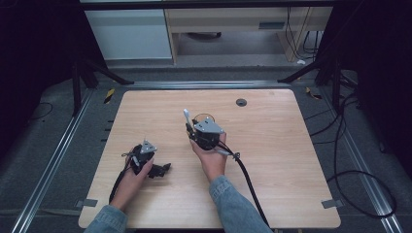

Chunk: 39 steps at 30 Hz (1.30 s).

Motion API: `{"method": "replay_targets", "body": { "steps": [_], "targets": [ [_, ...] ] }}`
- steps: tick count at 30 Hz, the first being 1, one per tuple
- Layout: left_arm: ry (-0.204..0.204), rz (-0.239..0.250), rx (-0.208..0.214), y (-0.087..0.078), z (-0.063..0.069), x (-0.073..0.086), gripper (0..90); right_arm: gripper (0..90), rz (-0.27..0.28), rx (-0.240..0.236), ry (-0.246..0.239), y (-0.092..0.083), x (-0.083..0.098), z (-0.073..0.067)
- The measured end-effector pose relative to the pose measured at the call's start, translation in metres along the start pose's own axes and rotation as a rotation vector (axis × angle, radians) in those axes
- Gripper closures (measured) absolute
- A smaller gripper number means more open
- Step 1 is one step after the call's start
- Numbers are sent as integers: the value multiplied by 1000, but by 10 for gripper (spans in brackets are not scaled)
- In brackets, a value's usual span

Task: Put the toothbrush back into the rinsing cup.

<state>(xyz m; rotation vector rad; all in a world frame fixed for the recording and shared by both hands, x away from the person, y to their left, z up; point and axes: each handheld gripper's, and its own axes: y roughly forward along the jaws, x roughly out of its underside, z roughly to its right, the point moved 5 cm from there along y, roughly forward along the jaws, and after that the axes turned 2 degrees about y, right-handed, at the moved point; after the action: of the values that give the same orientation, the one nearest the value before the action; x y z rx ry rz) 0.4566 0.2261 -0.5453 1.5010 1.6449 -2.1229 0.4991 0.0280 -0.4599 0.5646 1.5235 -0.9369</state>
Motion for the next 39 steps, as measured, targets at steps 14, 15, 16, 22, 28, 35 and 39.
{"method": "replay_targets", "body": {
  "steps": [14, 15, 16, 22, 28, 35, 39],
  "targets": [
    [0, 1, 0, 0, 0, 0, 0, 521, -80, -16, -26, -13, -6, 1],
    [0, 1, 0, 0, 0, 0, 0, 503, -87, -14, -26, -14, -7, 1],
    [0, 0, 0, 0, 0, 0, 0, 485, -94, -11, -29, -15, -7, 2],
    [0, 1, 0, 0, 0, 0, 0, 401, -150, -10, -40, -20, -7, 7],
    [0, 2, -1, 0, 0, 0, 0, 341, -183, -21, -44, -24, -7, 11],
    [-1, 3, 0, 0, 0, 0, 0, 285, -226, -31, -45, -28, -9, 15],
    [2, 0, -1, 0, 0, 0, 0, 260, -231, -29, -50, -33, -11, 18]
  ]
}}
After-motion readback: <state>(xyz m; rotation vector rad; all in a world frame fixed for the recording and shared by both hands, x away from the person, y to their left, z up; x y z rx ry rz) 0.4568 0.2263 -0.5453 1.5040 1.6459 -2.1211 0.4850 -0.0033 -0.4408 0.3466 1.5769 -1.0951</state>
